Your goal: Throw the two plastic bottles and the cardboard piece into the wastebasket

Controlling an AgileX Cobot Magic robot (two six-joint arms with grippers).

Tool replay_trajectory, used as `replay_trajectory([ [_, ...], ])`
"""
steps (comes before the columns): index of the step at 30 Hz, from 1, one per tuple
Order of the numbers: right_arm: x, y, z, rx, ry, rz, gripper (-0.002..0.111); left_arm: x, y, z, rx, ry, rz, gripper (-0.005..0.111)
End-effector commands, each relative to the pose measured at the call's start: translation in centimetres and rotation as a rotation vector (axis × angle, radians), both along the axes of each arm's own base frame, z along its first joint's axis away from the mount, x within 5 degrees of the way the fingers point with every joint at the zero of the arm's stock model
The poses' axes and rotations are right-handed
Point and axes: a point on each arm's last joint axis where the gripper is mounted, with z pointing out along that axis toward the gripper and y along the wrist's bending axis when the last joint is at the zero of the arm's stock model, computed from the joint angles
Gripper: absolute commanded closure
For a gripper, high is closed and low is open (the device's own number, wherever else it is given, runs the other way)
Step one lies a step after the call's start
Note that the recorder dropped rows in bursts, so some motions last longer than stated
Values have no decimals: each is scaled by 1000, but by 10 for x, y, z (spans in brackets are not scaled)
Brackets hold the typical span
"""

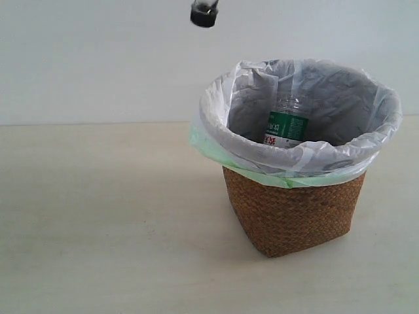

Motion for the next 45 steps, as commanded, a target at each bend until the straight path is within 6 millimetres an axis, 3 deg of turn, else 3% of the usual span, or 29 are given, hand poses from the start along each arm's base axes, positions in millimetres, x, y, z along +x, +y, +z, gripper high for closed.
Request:
replay_trajectory([
  [1,0,0,2,-9,-18,2,106,-4,-9,-11,42,61,-33,-3],
  [13,0,0,2,-9,-18,2,106,-2,-8,-14,73,74,-31,-2],
  [18,0,0,2,-9,-18,2,106,-5,-6,-17,133,90,-34,6],
  [20,0,0,2,-9,-18,2,106,-8,-3,-14,138,91,-35,20],
  [22,0,0,2,-9,-18,2,106,-12,1,-9,138,84,-36,47],
  [25,0,0,2,-9,-18,2,106,-20,7,-1,129,92,-41,98],
  [26,0,0,2,-9,-18,2,106,-23,10,0,146,94,-43,101],
  [33,0,0,2,-9,-18,2,106,-49,34,10,275,166,-55,101],
  [39,0,0,2,-9,-18,2,106,-85,66,47,198,84,-54,101],
  [45,0,0,2,-9,-18,2,106,-136,112,84,118,-12,-52,101],
])
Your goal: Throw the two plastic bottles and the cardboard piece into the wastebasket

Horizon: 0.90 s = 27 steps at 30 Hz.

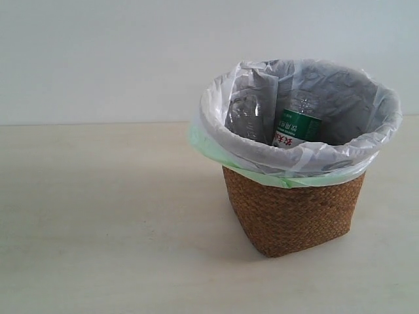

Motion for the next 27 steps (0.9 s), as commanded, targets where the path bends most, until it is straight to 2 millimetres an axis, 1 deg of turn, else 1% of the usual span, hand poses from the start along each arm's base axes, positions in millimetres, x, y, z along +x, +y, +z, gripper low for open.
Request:
replay_trajectory([
  [1,0,0,2,-9,-18,2,106,-38,34,23,-58,-58,-5,101],
  [4,0,0,2,-9,-18,2,106,-63,57,32,-90,-122,-6,101],
  [7,0,0,2,-9,-18,2,106,-82,74,31,-121,-159,-3,101],
  [11,0,0,2,-9,-18,2,106,-105,96,17,-171,-205,5,101],
  [15,0,0,2,-9,-18,2,106,-121,112,-4,-238,-247,17,101],
  [17,0,0,2,-9,-18,2,106,-125,116,-19,-271,-245,21,101],
  [18,0,0,2,-9,-18,2,106,-130,122,-34,-288,-256,26,101],
  [19,0,0,2,-9,-18,2,106,-132,123,-43,-296,-253,28,101],
  [20,0,0,2,-9,-18,2,106,-135,126,-57,-315,-239,31,101],
  [21,0,0,2,-9,-18,2,106,-135,127,-65,-323,-227,32,101],
  [22,0,0,2,-9,-18,2,106,-134,127,-80,-331,-203,35,101],
  [23,0,0,2,-9,-18,2,106,-133,126,-88,-339,-185,36,101],
  [25,0,0,2,-9,-18,2,106,-128,122,-117,-347,-122,44,101],
  [27,0,0,2,-9,-18,2,106,-122,117,-137,-355,-74,52,101],
])
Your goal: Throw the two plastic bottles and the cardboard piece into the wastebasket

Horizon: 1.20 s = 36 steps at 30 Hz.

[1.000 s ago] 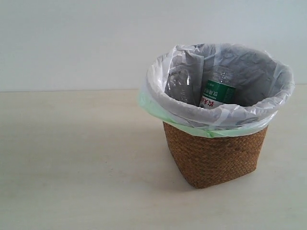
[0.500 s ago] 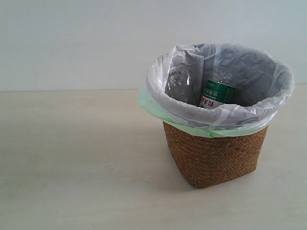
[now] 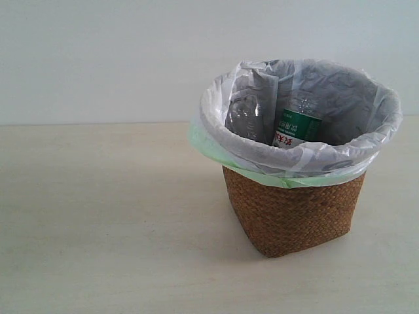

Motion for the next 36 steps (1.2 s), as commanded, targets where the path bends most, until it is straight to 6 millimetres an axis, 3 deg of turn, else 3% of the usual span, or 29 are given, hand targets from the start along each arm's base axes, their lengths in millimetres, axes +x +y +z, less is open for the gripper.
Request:
replay_trajectory([
  [1,0,0,2,-9,-18,2,106,10,-8,-37,-35,92,-5,101],
  [6,0,0,2,-9,-18,2,106,21,-18,-92,51,196,6,101],
  [12,0,0,2,-9,-18,2,106,23,-20,-122,136,291,6,101],
  [36,0,0,2,-9,-18,2,106,19,-15,-123,119,274,11,101],
])
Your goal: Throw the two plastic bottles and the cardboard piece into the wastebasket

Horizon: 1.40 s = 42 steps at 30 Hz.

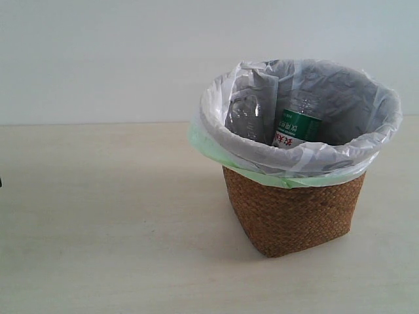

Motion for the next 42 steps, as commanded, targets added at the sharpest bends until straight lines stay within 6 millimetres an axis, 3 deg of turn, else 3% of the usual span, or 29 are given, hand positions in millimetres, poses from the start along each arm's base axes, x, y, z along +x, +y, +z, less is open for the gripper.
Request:
replay_trajectory([
  [1,0,0,2,-9,-18,2,106,-4,7,3,-38,-25,27,101],
  [10,0,0,2,-9,-18,2,106,-13,36,14,-108,-134,255,101],
  [15,0,0,2,-9,-18,2,106,-40,60,23,-170,-299,504,101],
  [21,0,0,2,-9,-18,2,106,-52,66,25,-175,-370,640,101],
  [31,0,0,2,-9,-18,2,106,-51,66,24,-174,-367,640,101],
  [37,0,0,2,-9,-18,2,106,-53,67,5,-172,-362,640,101],
  [42,0,0,2,-9,-18,2,106,-39,65,-27,-124,-255,644,101],
])
